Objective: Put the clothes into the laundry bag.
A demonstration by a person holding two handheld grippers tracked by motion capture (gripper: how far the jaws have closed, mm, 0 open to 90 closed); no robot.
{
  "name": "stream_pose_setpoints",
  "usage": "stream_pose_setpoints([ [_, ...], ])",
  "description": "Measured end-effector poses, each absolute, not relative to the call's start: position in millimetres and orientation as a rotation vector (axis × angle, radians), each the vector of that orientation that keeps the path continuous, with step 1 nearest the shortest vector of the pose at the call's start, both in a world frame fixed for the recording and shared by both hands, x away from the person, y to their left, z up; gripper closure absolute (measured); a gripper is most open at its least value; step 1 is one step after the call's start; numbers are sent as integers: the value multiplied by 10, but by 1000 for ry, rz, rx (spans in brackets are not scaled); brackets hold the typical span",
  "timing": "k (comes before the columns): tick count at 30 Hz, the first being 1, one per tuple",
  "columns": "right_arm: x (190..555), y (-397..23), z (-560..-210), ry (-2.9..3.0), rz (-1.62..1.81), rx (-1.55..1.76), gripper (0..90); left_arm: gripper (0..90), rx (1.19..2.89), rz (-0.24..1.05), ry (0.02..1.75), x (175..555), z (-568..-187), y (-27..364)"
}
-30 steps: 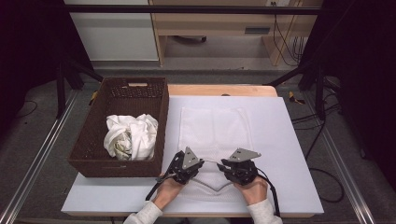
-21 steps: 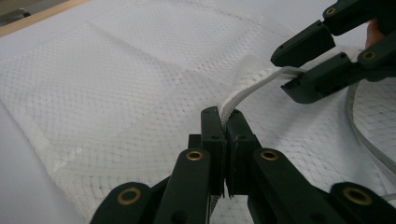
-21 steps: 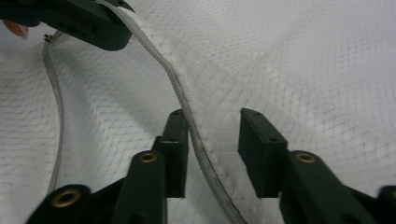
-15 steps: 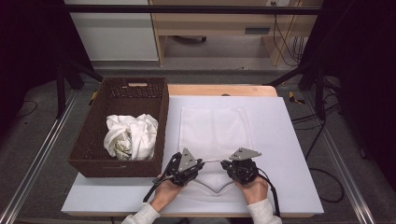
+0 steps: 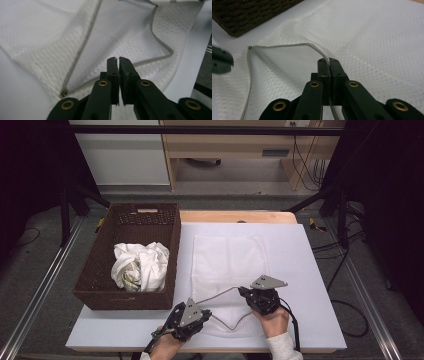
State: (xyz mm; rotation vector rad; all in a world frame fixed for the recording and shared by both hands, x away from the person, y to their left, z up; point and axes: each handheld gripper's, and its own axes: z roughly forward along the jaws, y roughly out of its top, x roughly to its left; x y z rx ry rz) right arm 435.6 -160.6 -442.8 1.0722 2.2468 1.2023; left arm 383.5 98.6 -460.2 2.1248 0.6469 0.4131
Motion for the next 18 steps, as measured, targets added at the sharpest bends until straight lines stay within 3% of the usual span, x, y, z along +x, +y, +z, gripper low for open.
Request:
stream_pose_setpoints([
  [16,4304,-1647,-4105,2076,1382,998,889,885,2159,382,700,3850,-4893,1035],
  [18,4303,-1640,-4119,2080,1364,1002,889,833,2152,384,704,3842,-4886,1031],
])
